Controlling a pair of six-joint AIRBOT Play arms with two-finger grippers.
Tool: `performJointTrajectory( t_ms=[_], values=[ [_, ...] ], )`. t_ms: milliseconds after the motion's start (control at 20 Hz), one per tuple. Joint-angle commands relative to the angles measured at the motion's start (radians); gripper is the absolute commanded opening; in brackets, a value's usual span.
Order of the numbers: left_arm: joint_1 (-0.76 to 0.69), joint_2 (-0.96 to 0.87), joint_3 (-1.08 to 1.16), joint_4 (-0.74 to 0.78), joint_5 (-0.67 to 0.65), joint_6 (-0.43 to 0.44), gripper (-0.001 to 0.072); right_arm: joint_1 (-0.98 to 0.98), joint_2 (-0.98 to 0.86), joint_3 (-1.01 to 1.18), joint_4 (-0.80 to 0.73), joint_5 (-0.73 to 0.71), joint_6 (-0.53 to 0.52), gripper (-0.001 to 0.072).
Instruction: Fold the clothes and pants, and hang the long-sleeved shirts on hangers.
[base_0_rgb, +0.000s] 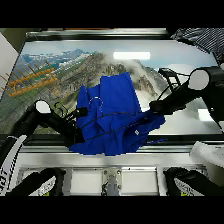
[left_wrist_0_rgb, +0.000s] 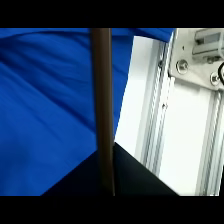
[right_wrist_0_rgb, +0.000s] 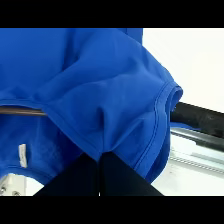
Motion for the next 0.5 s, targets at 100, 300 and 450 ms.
performJointTrajectory(
  t_ms=[100, 300, 450],
  values=[
    [0.0, -0.006, 0.0, -0.069, 0.055, 0.0, 0.0006, 0.019, 0.001, 0.098, 0.026, 0.026, 0.022, 0.001],
    [-0.015, -0.006, 0.0, -0.065, 0.058, 0.001, 0.0006, 0.047, 0.001, 0.102, 0.026, -0.028, 0.021, 0.001],
    [-0.074, -0.006, 0.0, -0.066, 0.079, 0.001, 0.0006, 0.052, 0.0, 0.102, 0.025, -0.075, 0.021, 0.001]
  ],
)
